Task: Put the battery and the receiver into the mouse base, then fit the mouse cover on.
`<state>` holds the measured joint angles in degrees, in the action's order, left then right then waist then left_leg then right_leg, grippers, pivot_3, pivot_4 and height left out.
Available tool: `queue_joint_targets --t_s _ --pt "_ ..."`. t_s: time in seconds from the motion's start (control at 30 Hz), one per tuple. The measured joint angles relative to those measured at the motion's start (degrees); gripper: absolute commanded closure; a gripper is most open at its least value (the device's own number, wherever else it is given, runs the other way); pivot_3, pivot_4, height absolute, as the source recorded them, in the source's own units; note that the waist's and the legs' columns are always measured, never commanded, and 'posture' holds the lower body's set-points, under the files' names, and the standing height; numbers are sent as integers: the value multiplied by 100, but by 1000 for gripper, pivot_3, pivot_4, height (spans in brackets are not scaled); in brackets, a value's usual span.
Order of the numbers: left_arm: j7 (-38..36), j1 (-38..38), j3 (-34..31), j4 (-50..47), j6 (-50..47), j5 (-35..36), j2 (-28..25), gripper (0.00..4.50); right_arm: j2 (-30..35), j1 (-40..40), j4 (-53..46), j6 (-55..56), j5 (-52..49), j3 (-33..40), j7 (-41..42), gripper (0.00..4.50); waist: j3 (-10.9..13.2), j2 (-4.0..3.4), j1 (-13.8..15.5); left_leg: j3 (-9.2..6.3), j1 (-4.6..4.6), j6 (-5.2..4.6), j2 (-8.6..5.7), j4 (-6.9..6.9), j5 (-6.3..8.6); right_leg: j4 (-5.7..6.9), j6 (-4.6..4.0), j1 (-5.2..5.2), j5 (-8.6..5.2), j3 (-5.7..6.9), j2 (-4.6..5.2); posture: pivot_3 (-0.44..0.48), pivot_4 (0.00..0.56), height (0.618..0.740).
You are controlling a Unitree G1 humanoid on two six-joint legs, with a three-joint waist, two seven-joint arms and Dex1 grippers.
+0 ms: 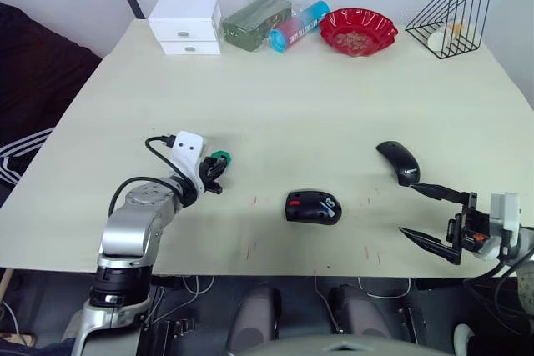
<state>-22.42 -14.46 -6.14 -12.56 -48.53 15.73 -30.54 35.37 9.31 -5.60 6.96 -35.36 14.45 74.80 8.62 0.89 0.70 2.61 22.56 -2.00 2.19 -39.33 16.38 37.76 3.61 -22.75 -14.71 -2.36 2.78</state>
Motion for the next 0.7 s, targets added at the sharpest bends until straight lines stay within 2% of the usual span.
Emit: queue_joint_targets --t_s 0.2,0.23,0.27,0.3,0.33,0.7 --pt "-4 -24 1 32 1 -8 0 3158 -1 8 0 25 8 0 -8 0 0 0 0 0 0 0 0 0 0 0 0 0 0 0 0 0 150 740" --pt "-2 -26 1 34 0 -8 0 3442 -1 12 0 31 8 0 -9 0 0 0 0 0 0 0 0 0 0 0 0 0 0 0 0 0 150 740" --pt "6 -29 -7 41 -1 -8 0 3916 -1 43 -1 47 9 0 -9 0 0 0 0 0 0 0 0 0 0 0 0 0 0 0 0 0 150 740" --pt "10 -32 -10 41 -1 -7 0 4044 -1 46 -1 48 9 0 -9 0 0 0 0 0 0 0 0 0 0 0 0 0 0 0 0 0 150 740" --pt "10 -37 -7 42 -7 -7 -1 4405 -1 46 -2 49 9 0 -9 0 0 0 0 0 0 0 0 0 0 0 0 0 0 0 0 0 150 740" --pt "10 -41 -22 36 -63 9 -34 4399 -1 46 -3 60 6 0 -4 0 -1 -1 -3 1 -3 0 0 0 0 2 0 1 0 -1 0 0 150 740"
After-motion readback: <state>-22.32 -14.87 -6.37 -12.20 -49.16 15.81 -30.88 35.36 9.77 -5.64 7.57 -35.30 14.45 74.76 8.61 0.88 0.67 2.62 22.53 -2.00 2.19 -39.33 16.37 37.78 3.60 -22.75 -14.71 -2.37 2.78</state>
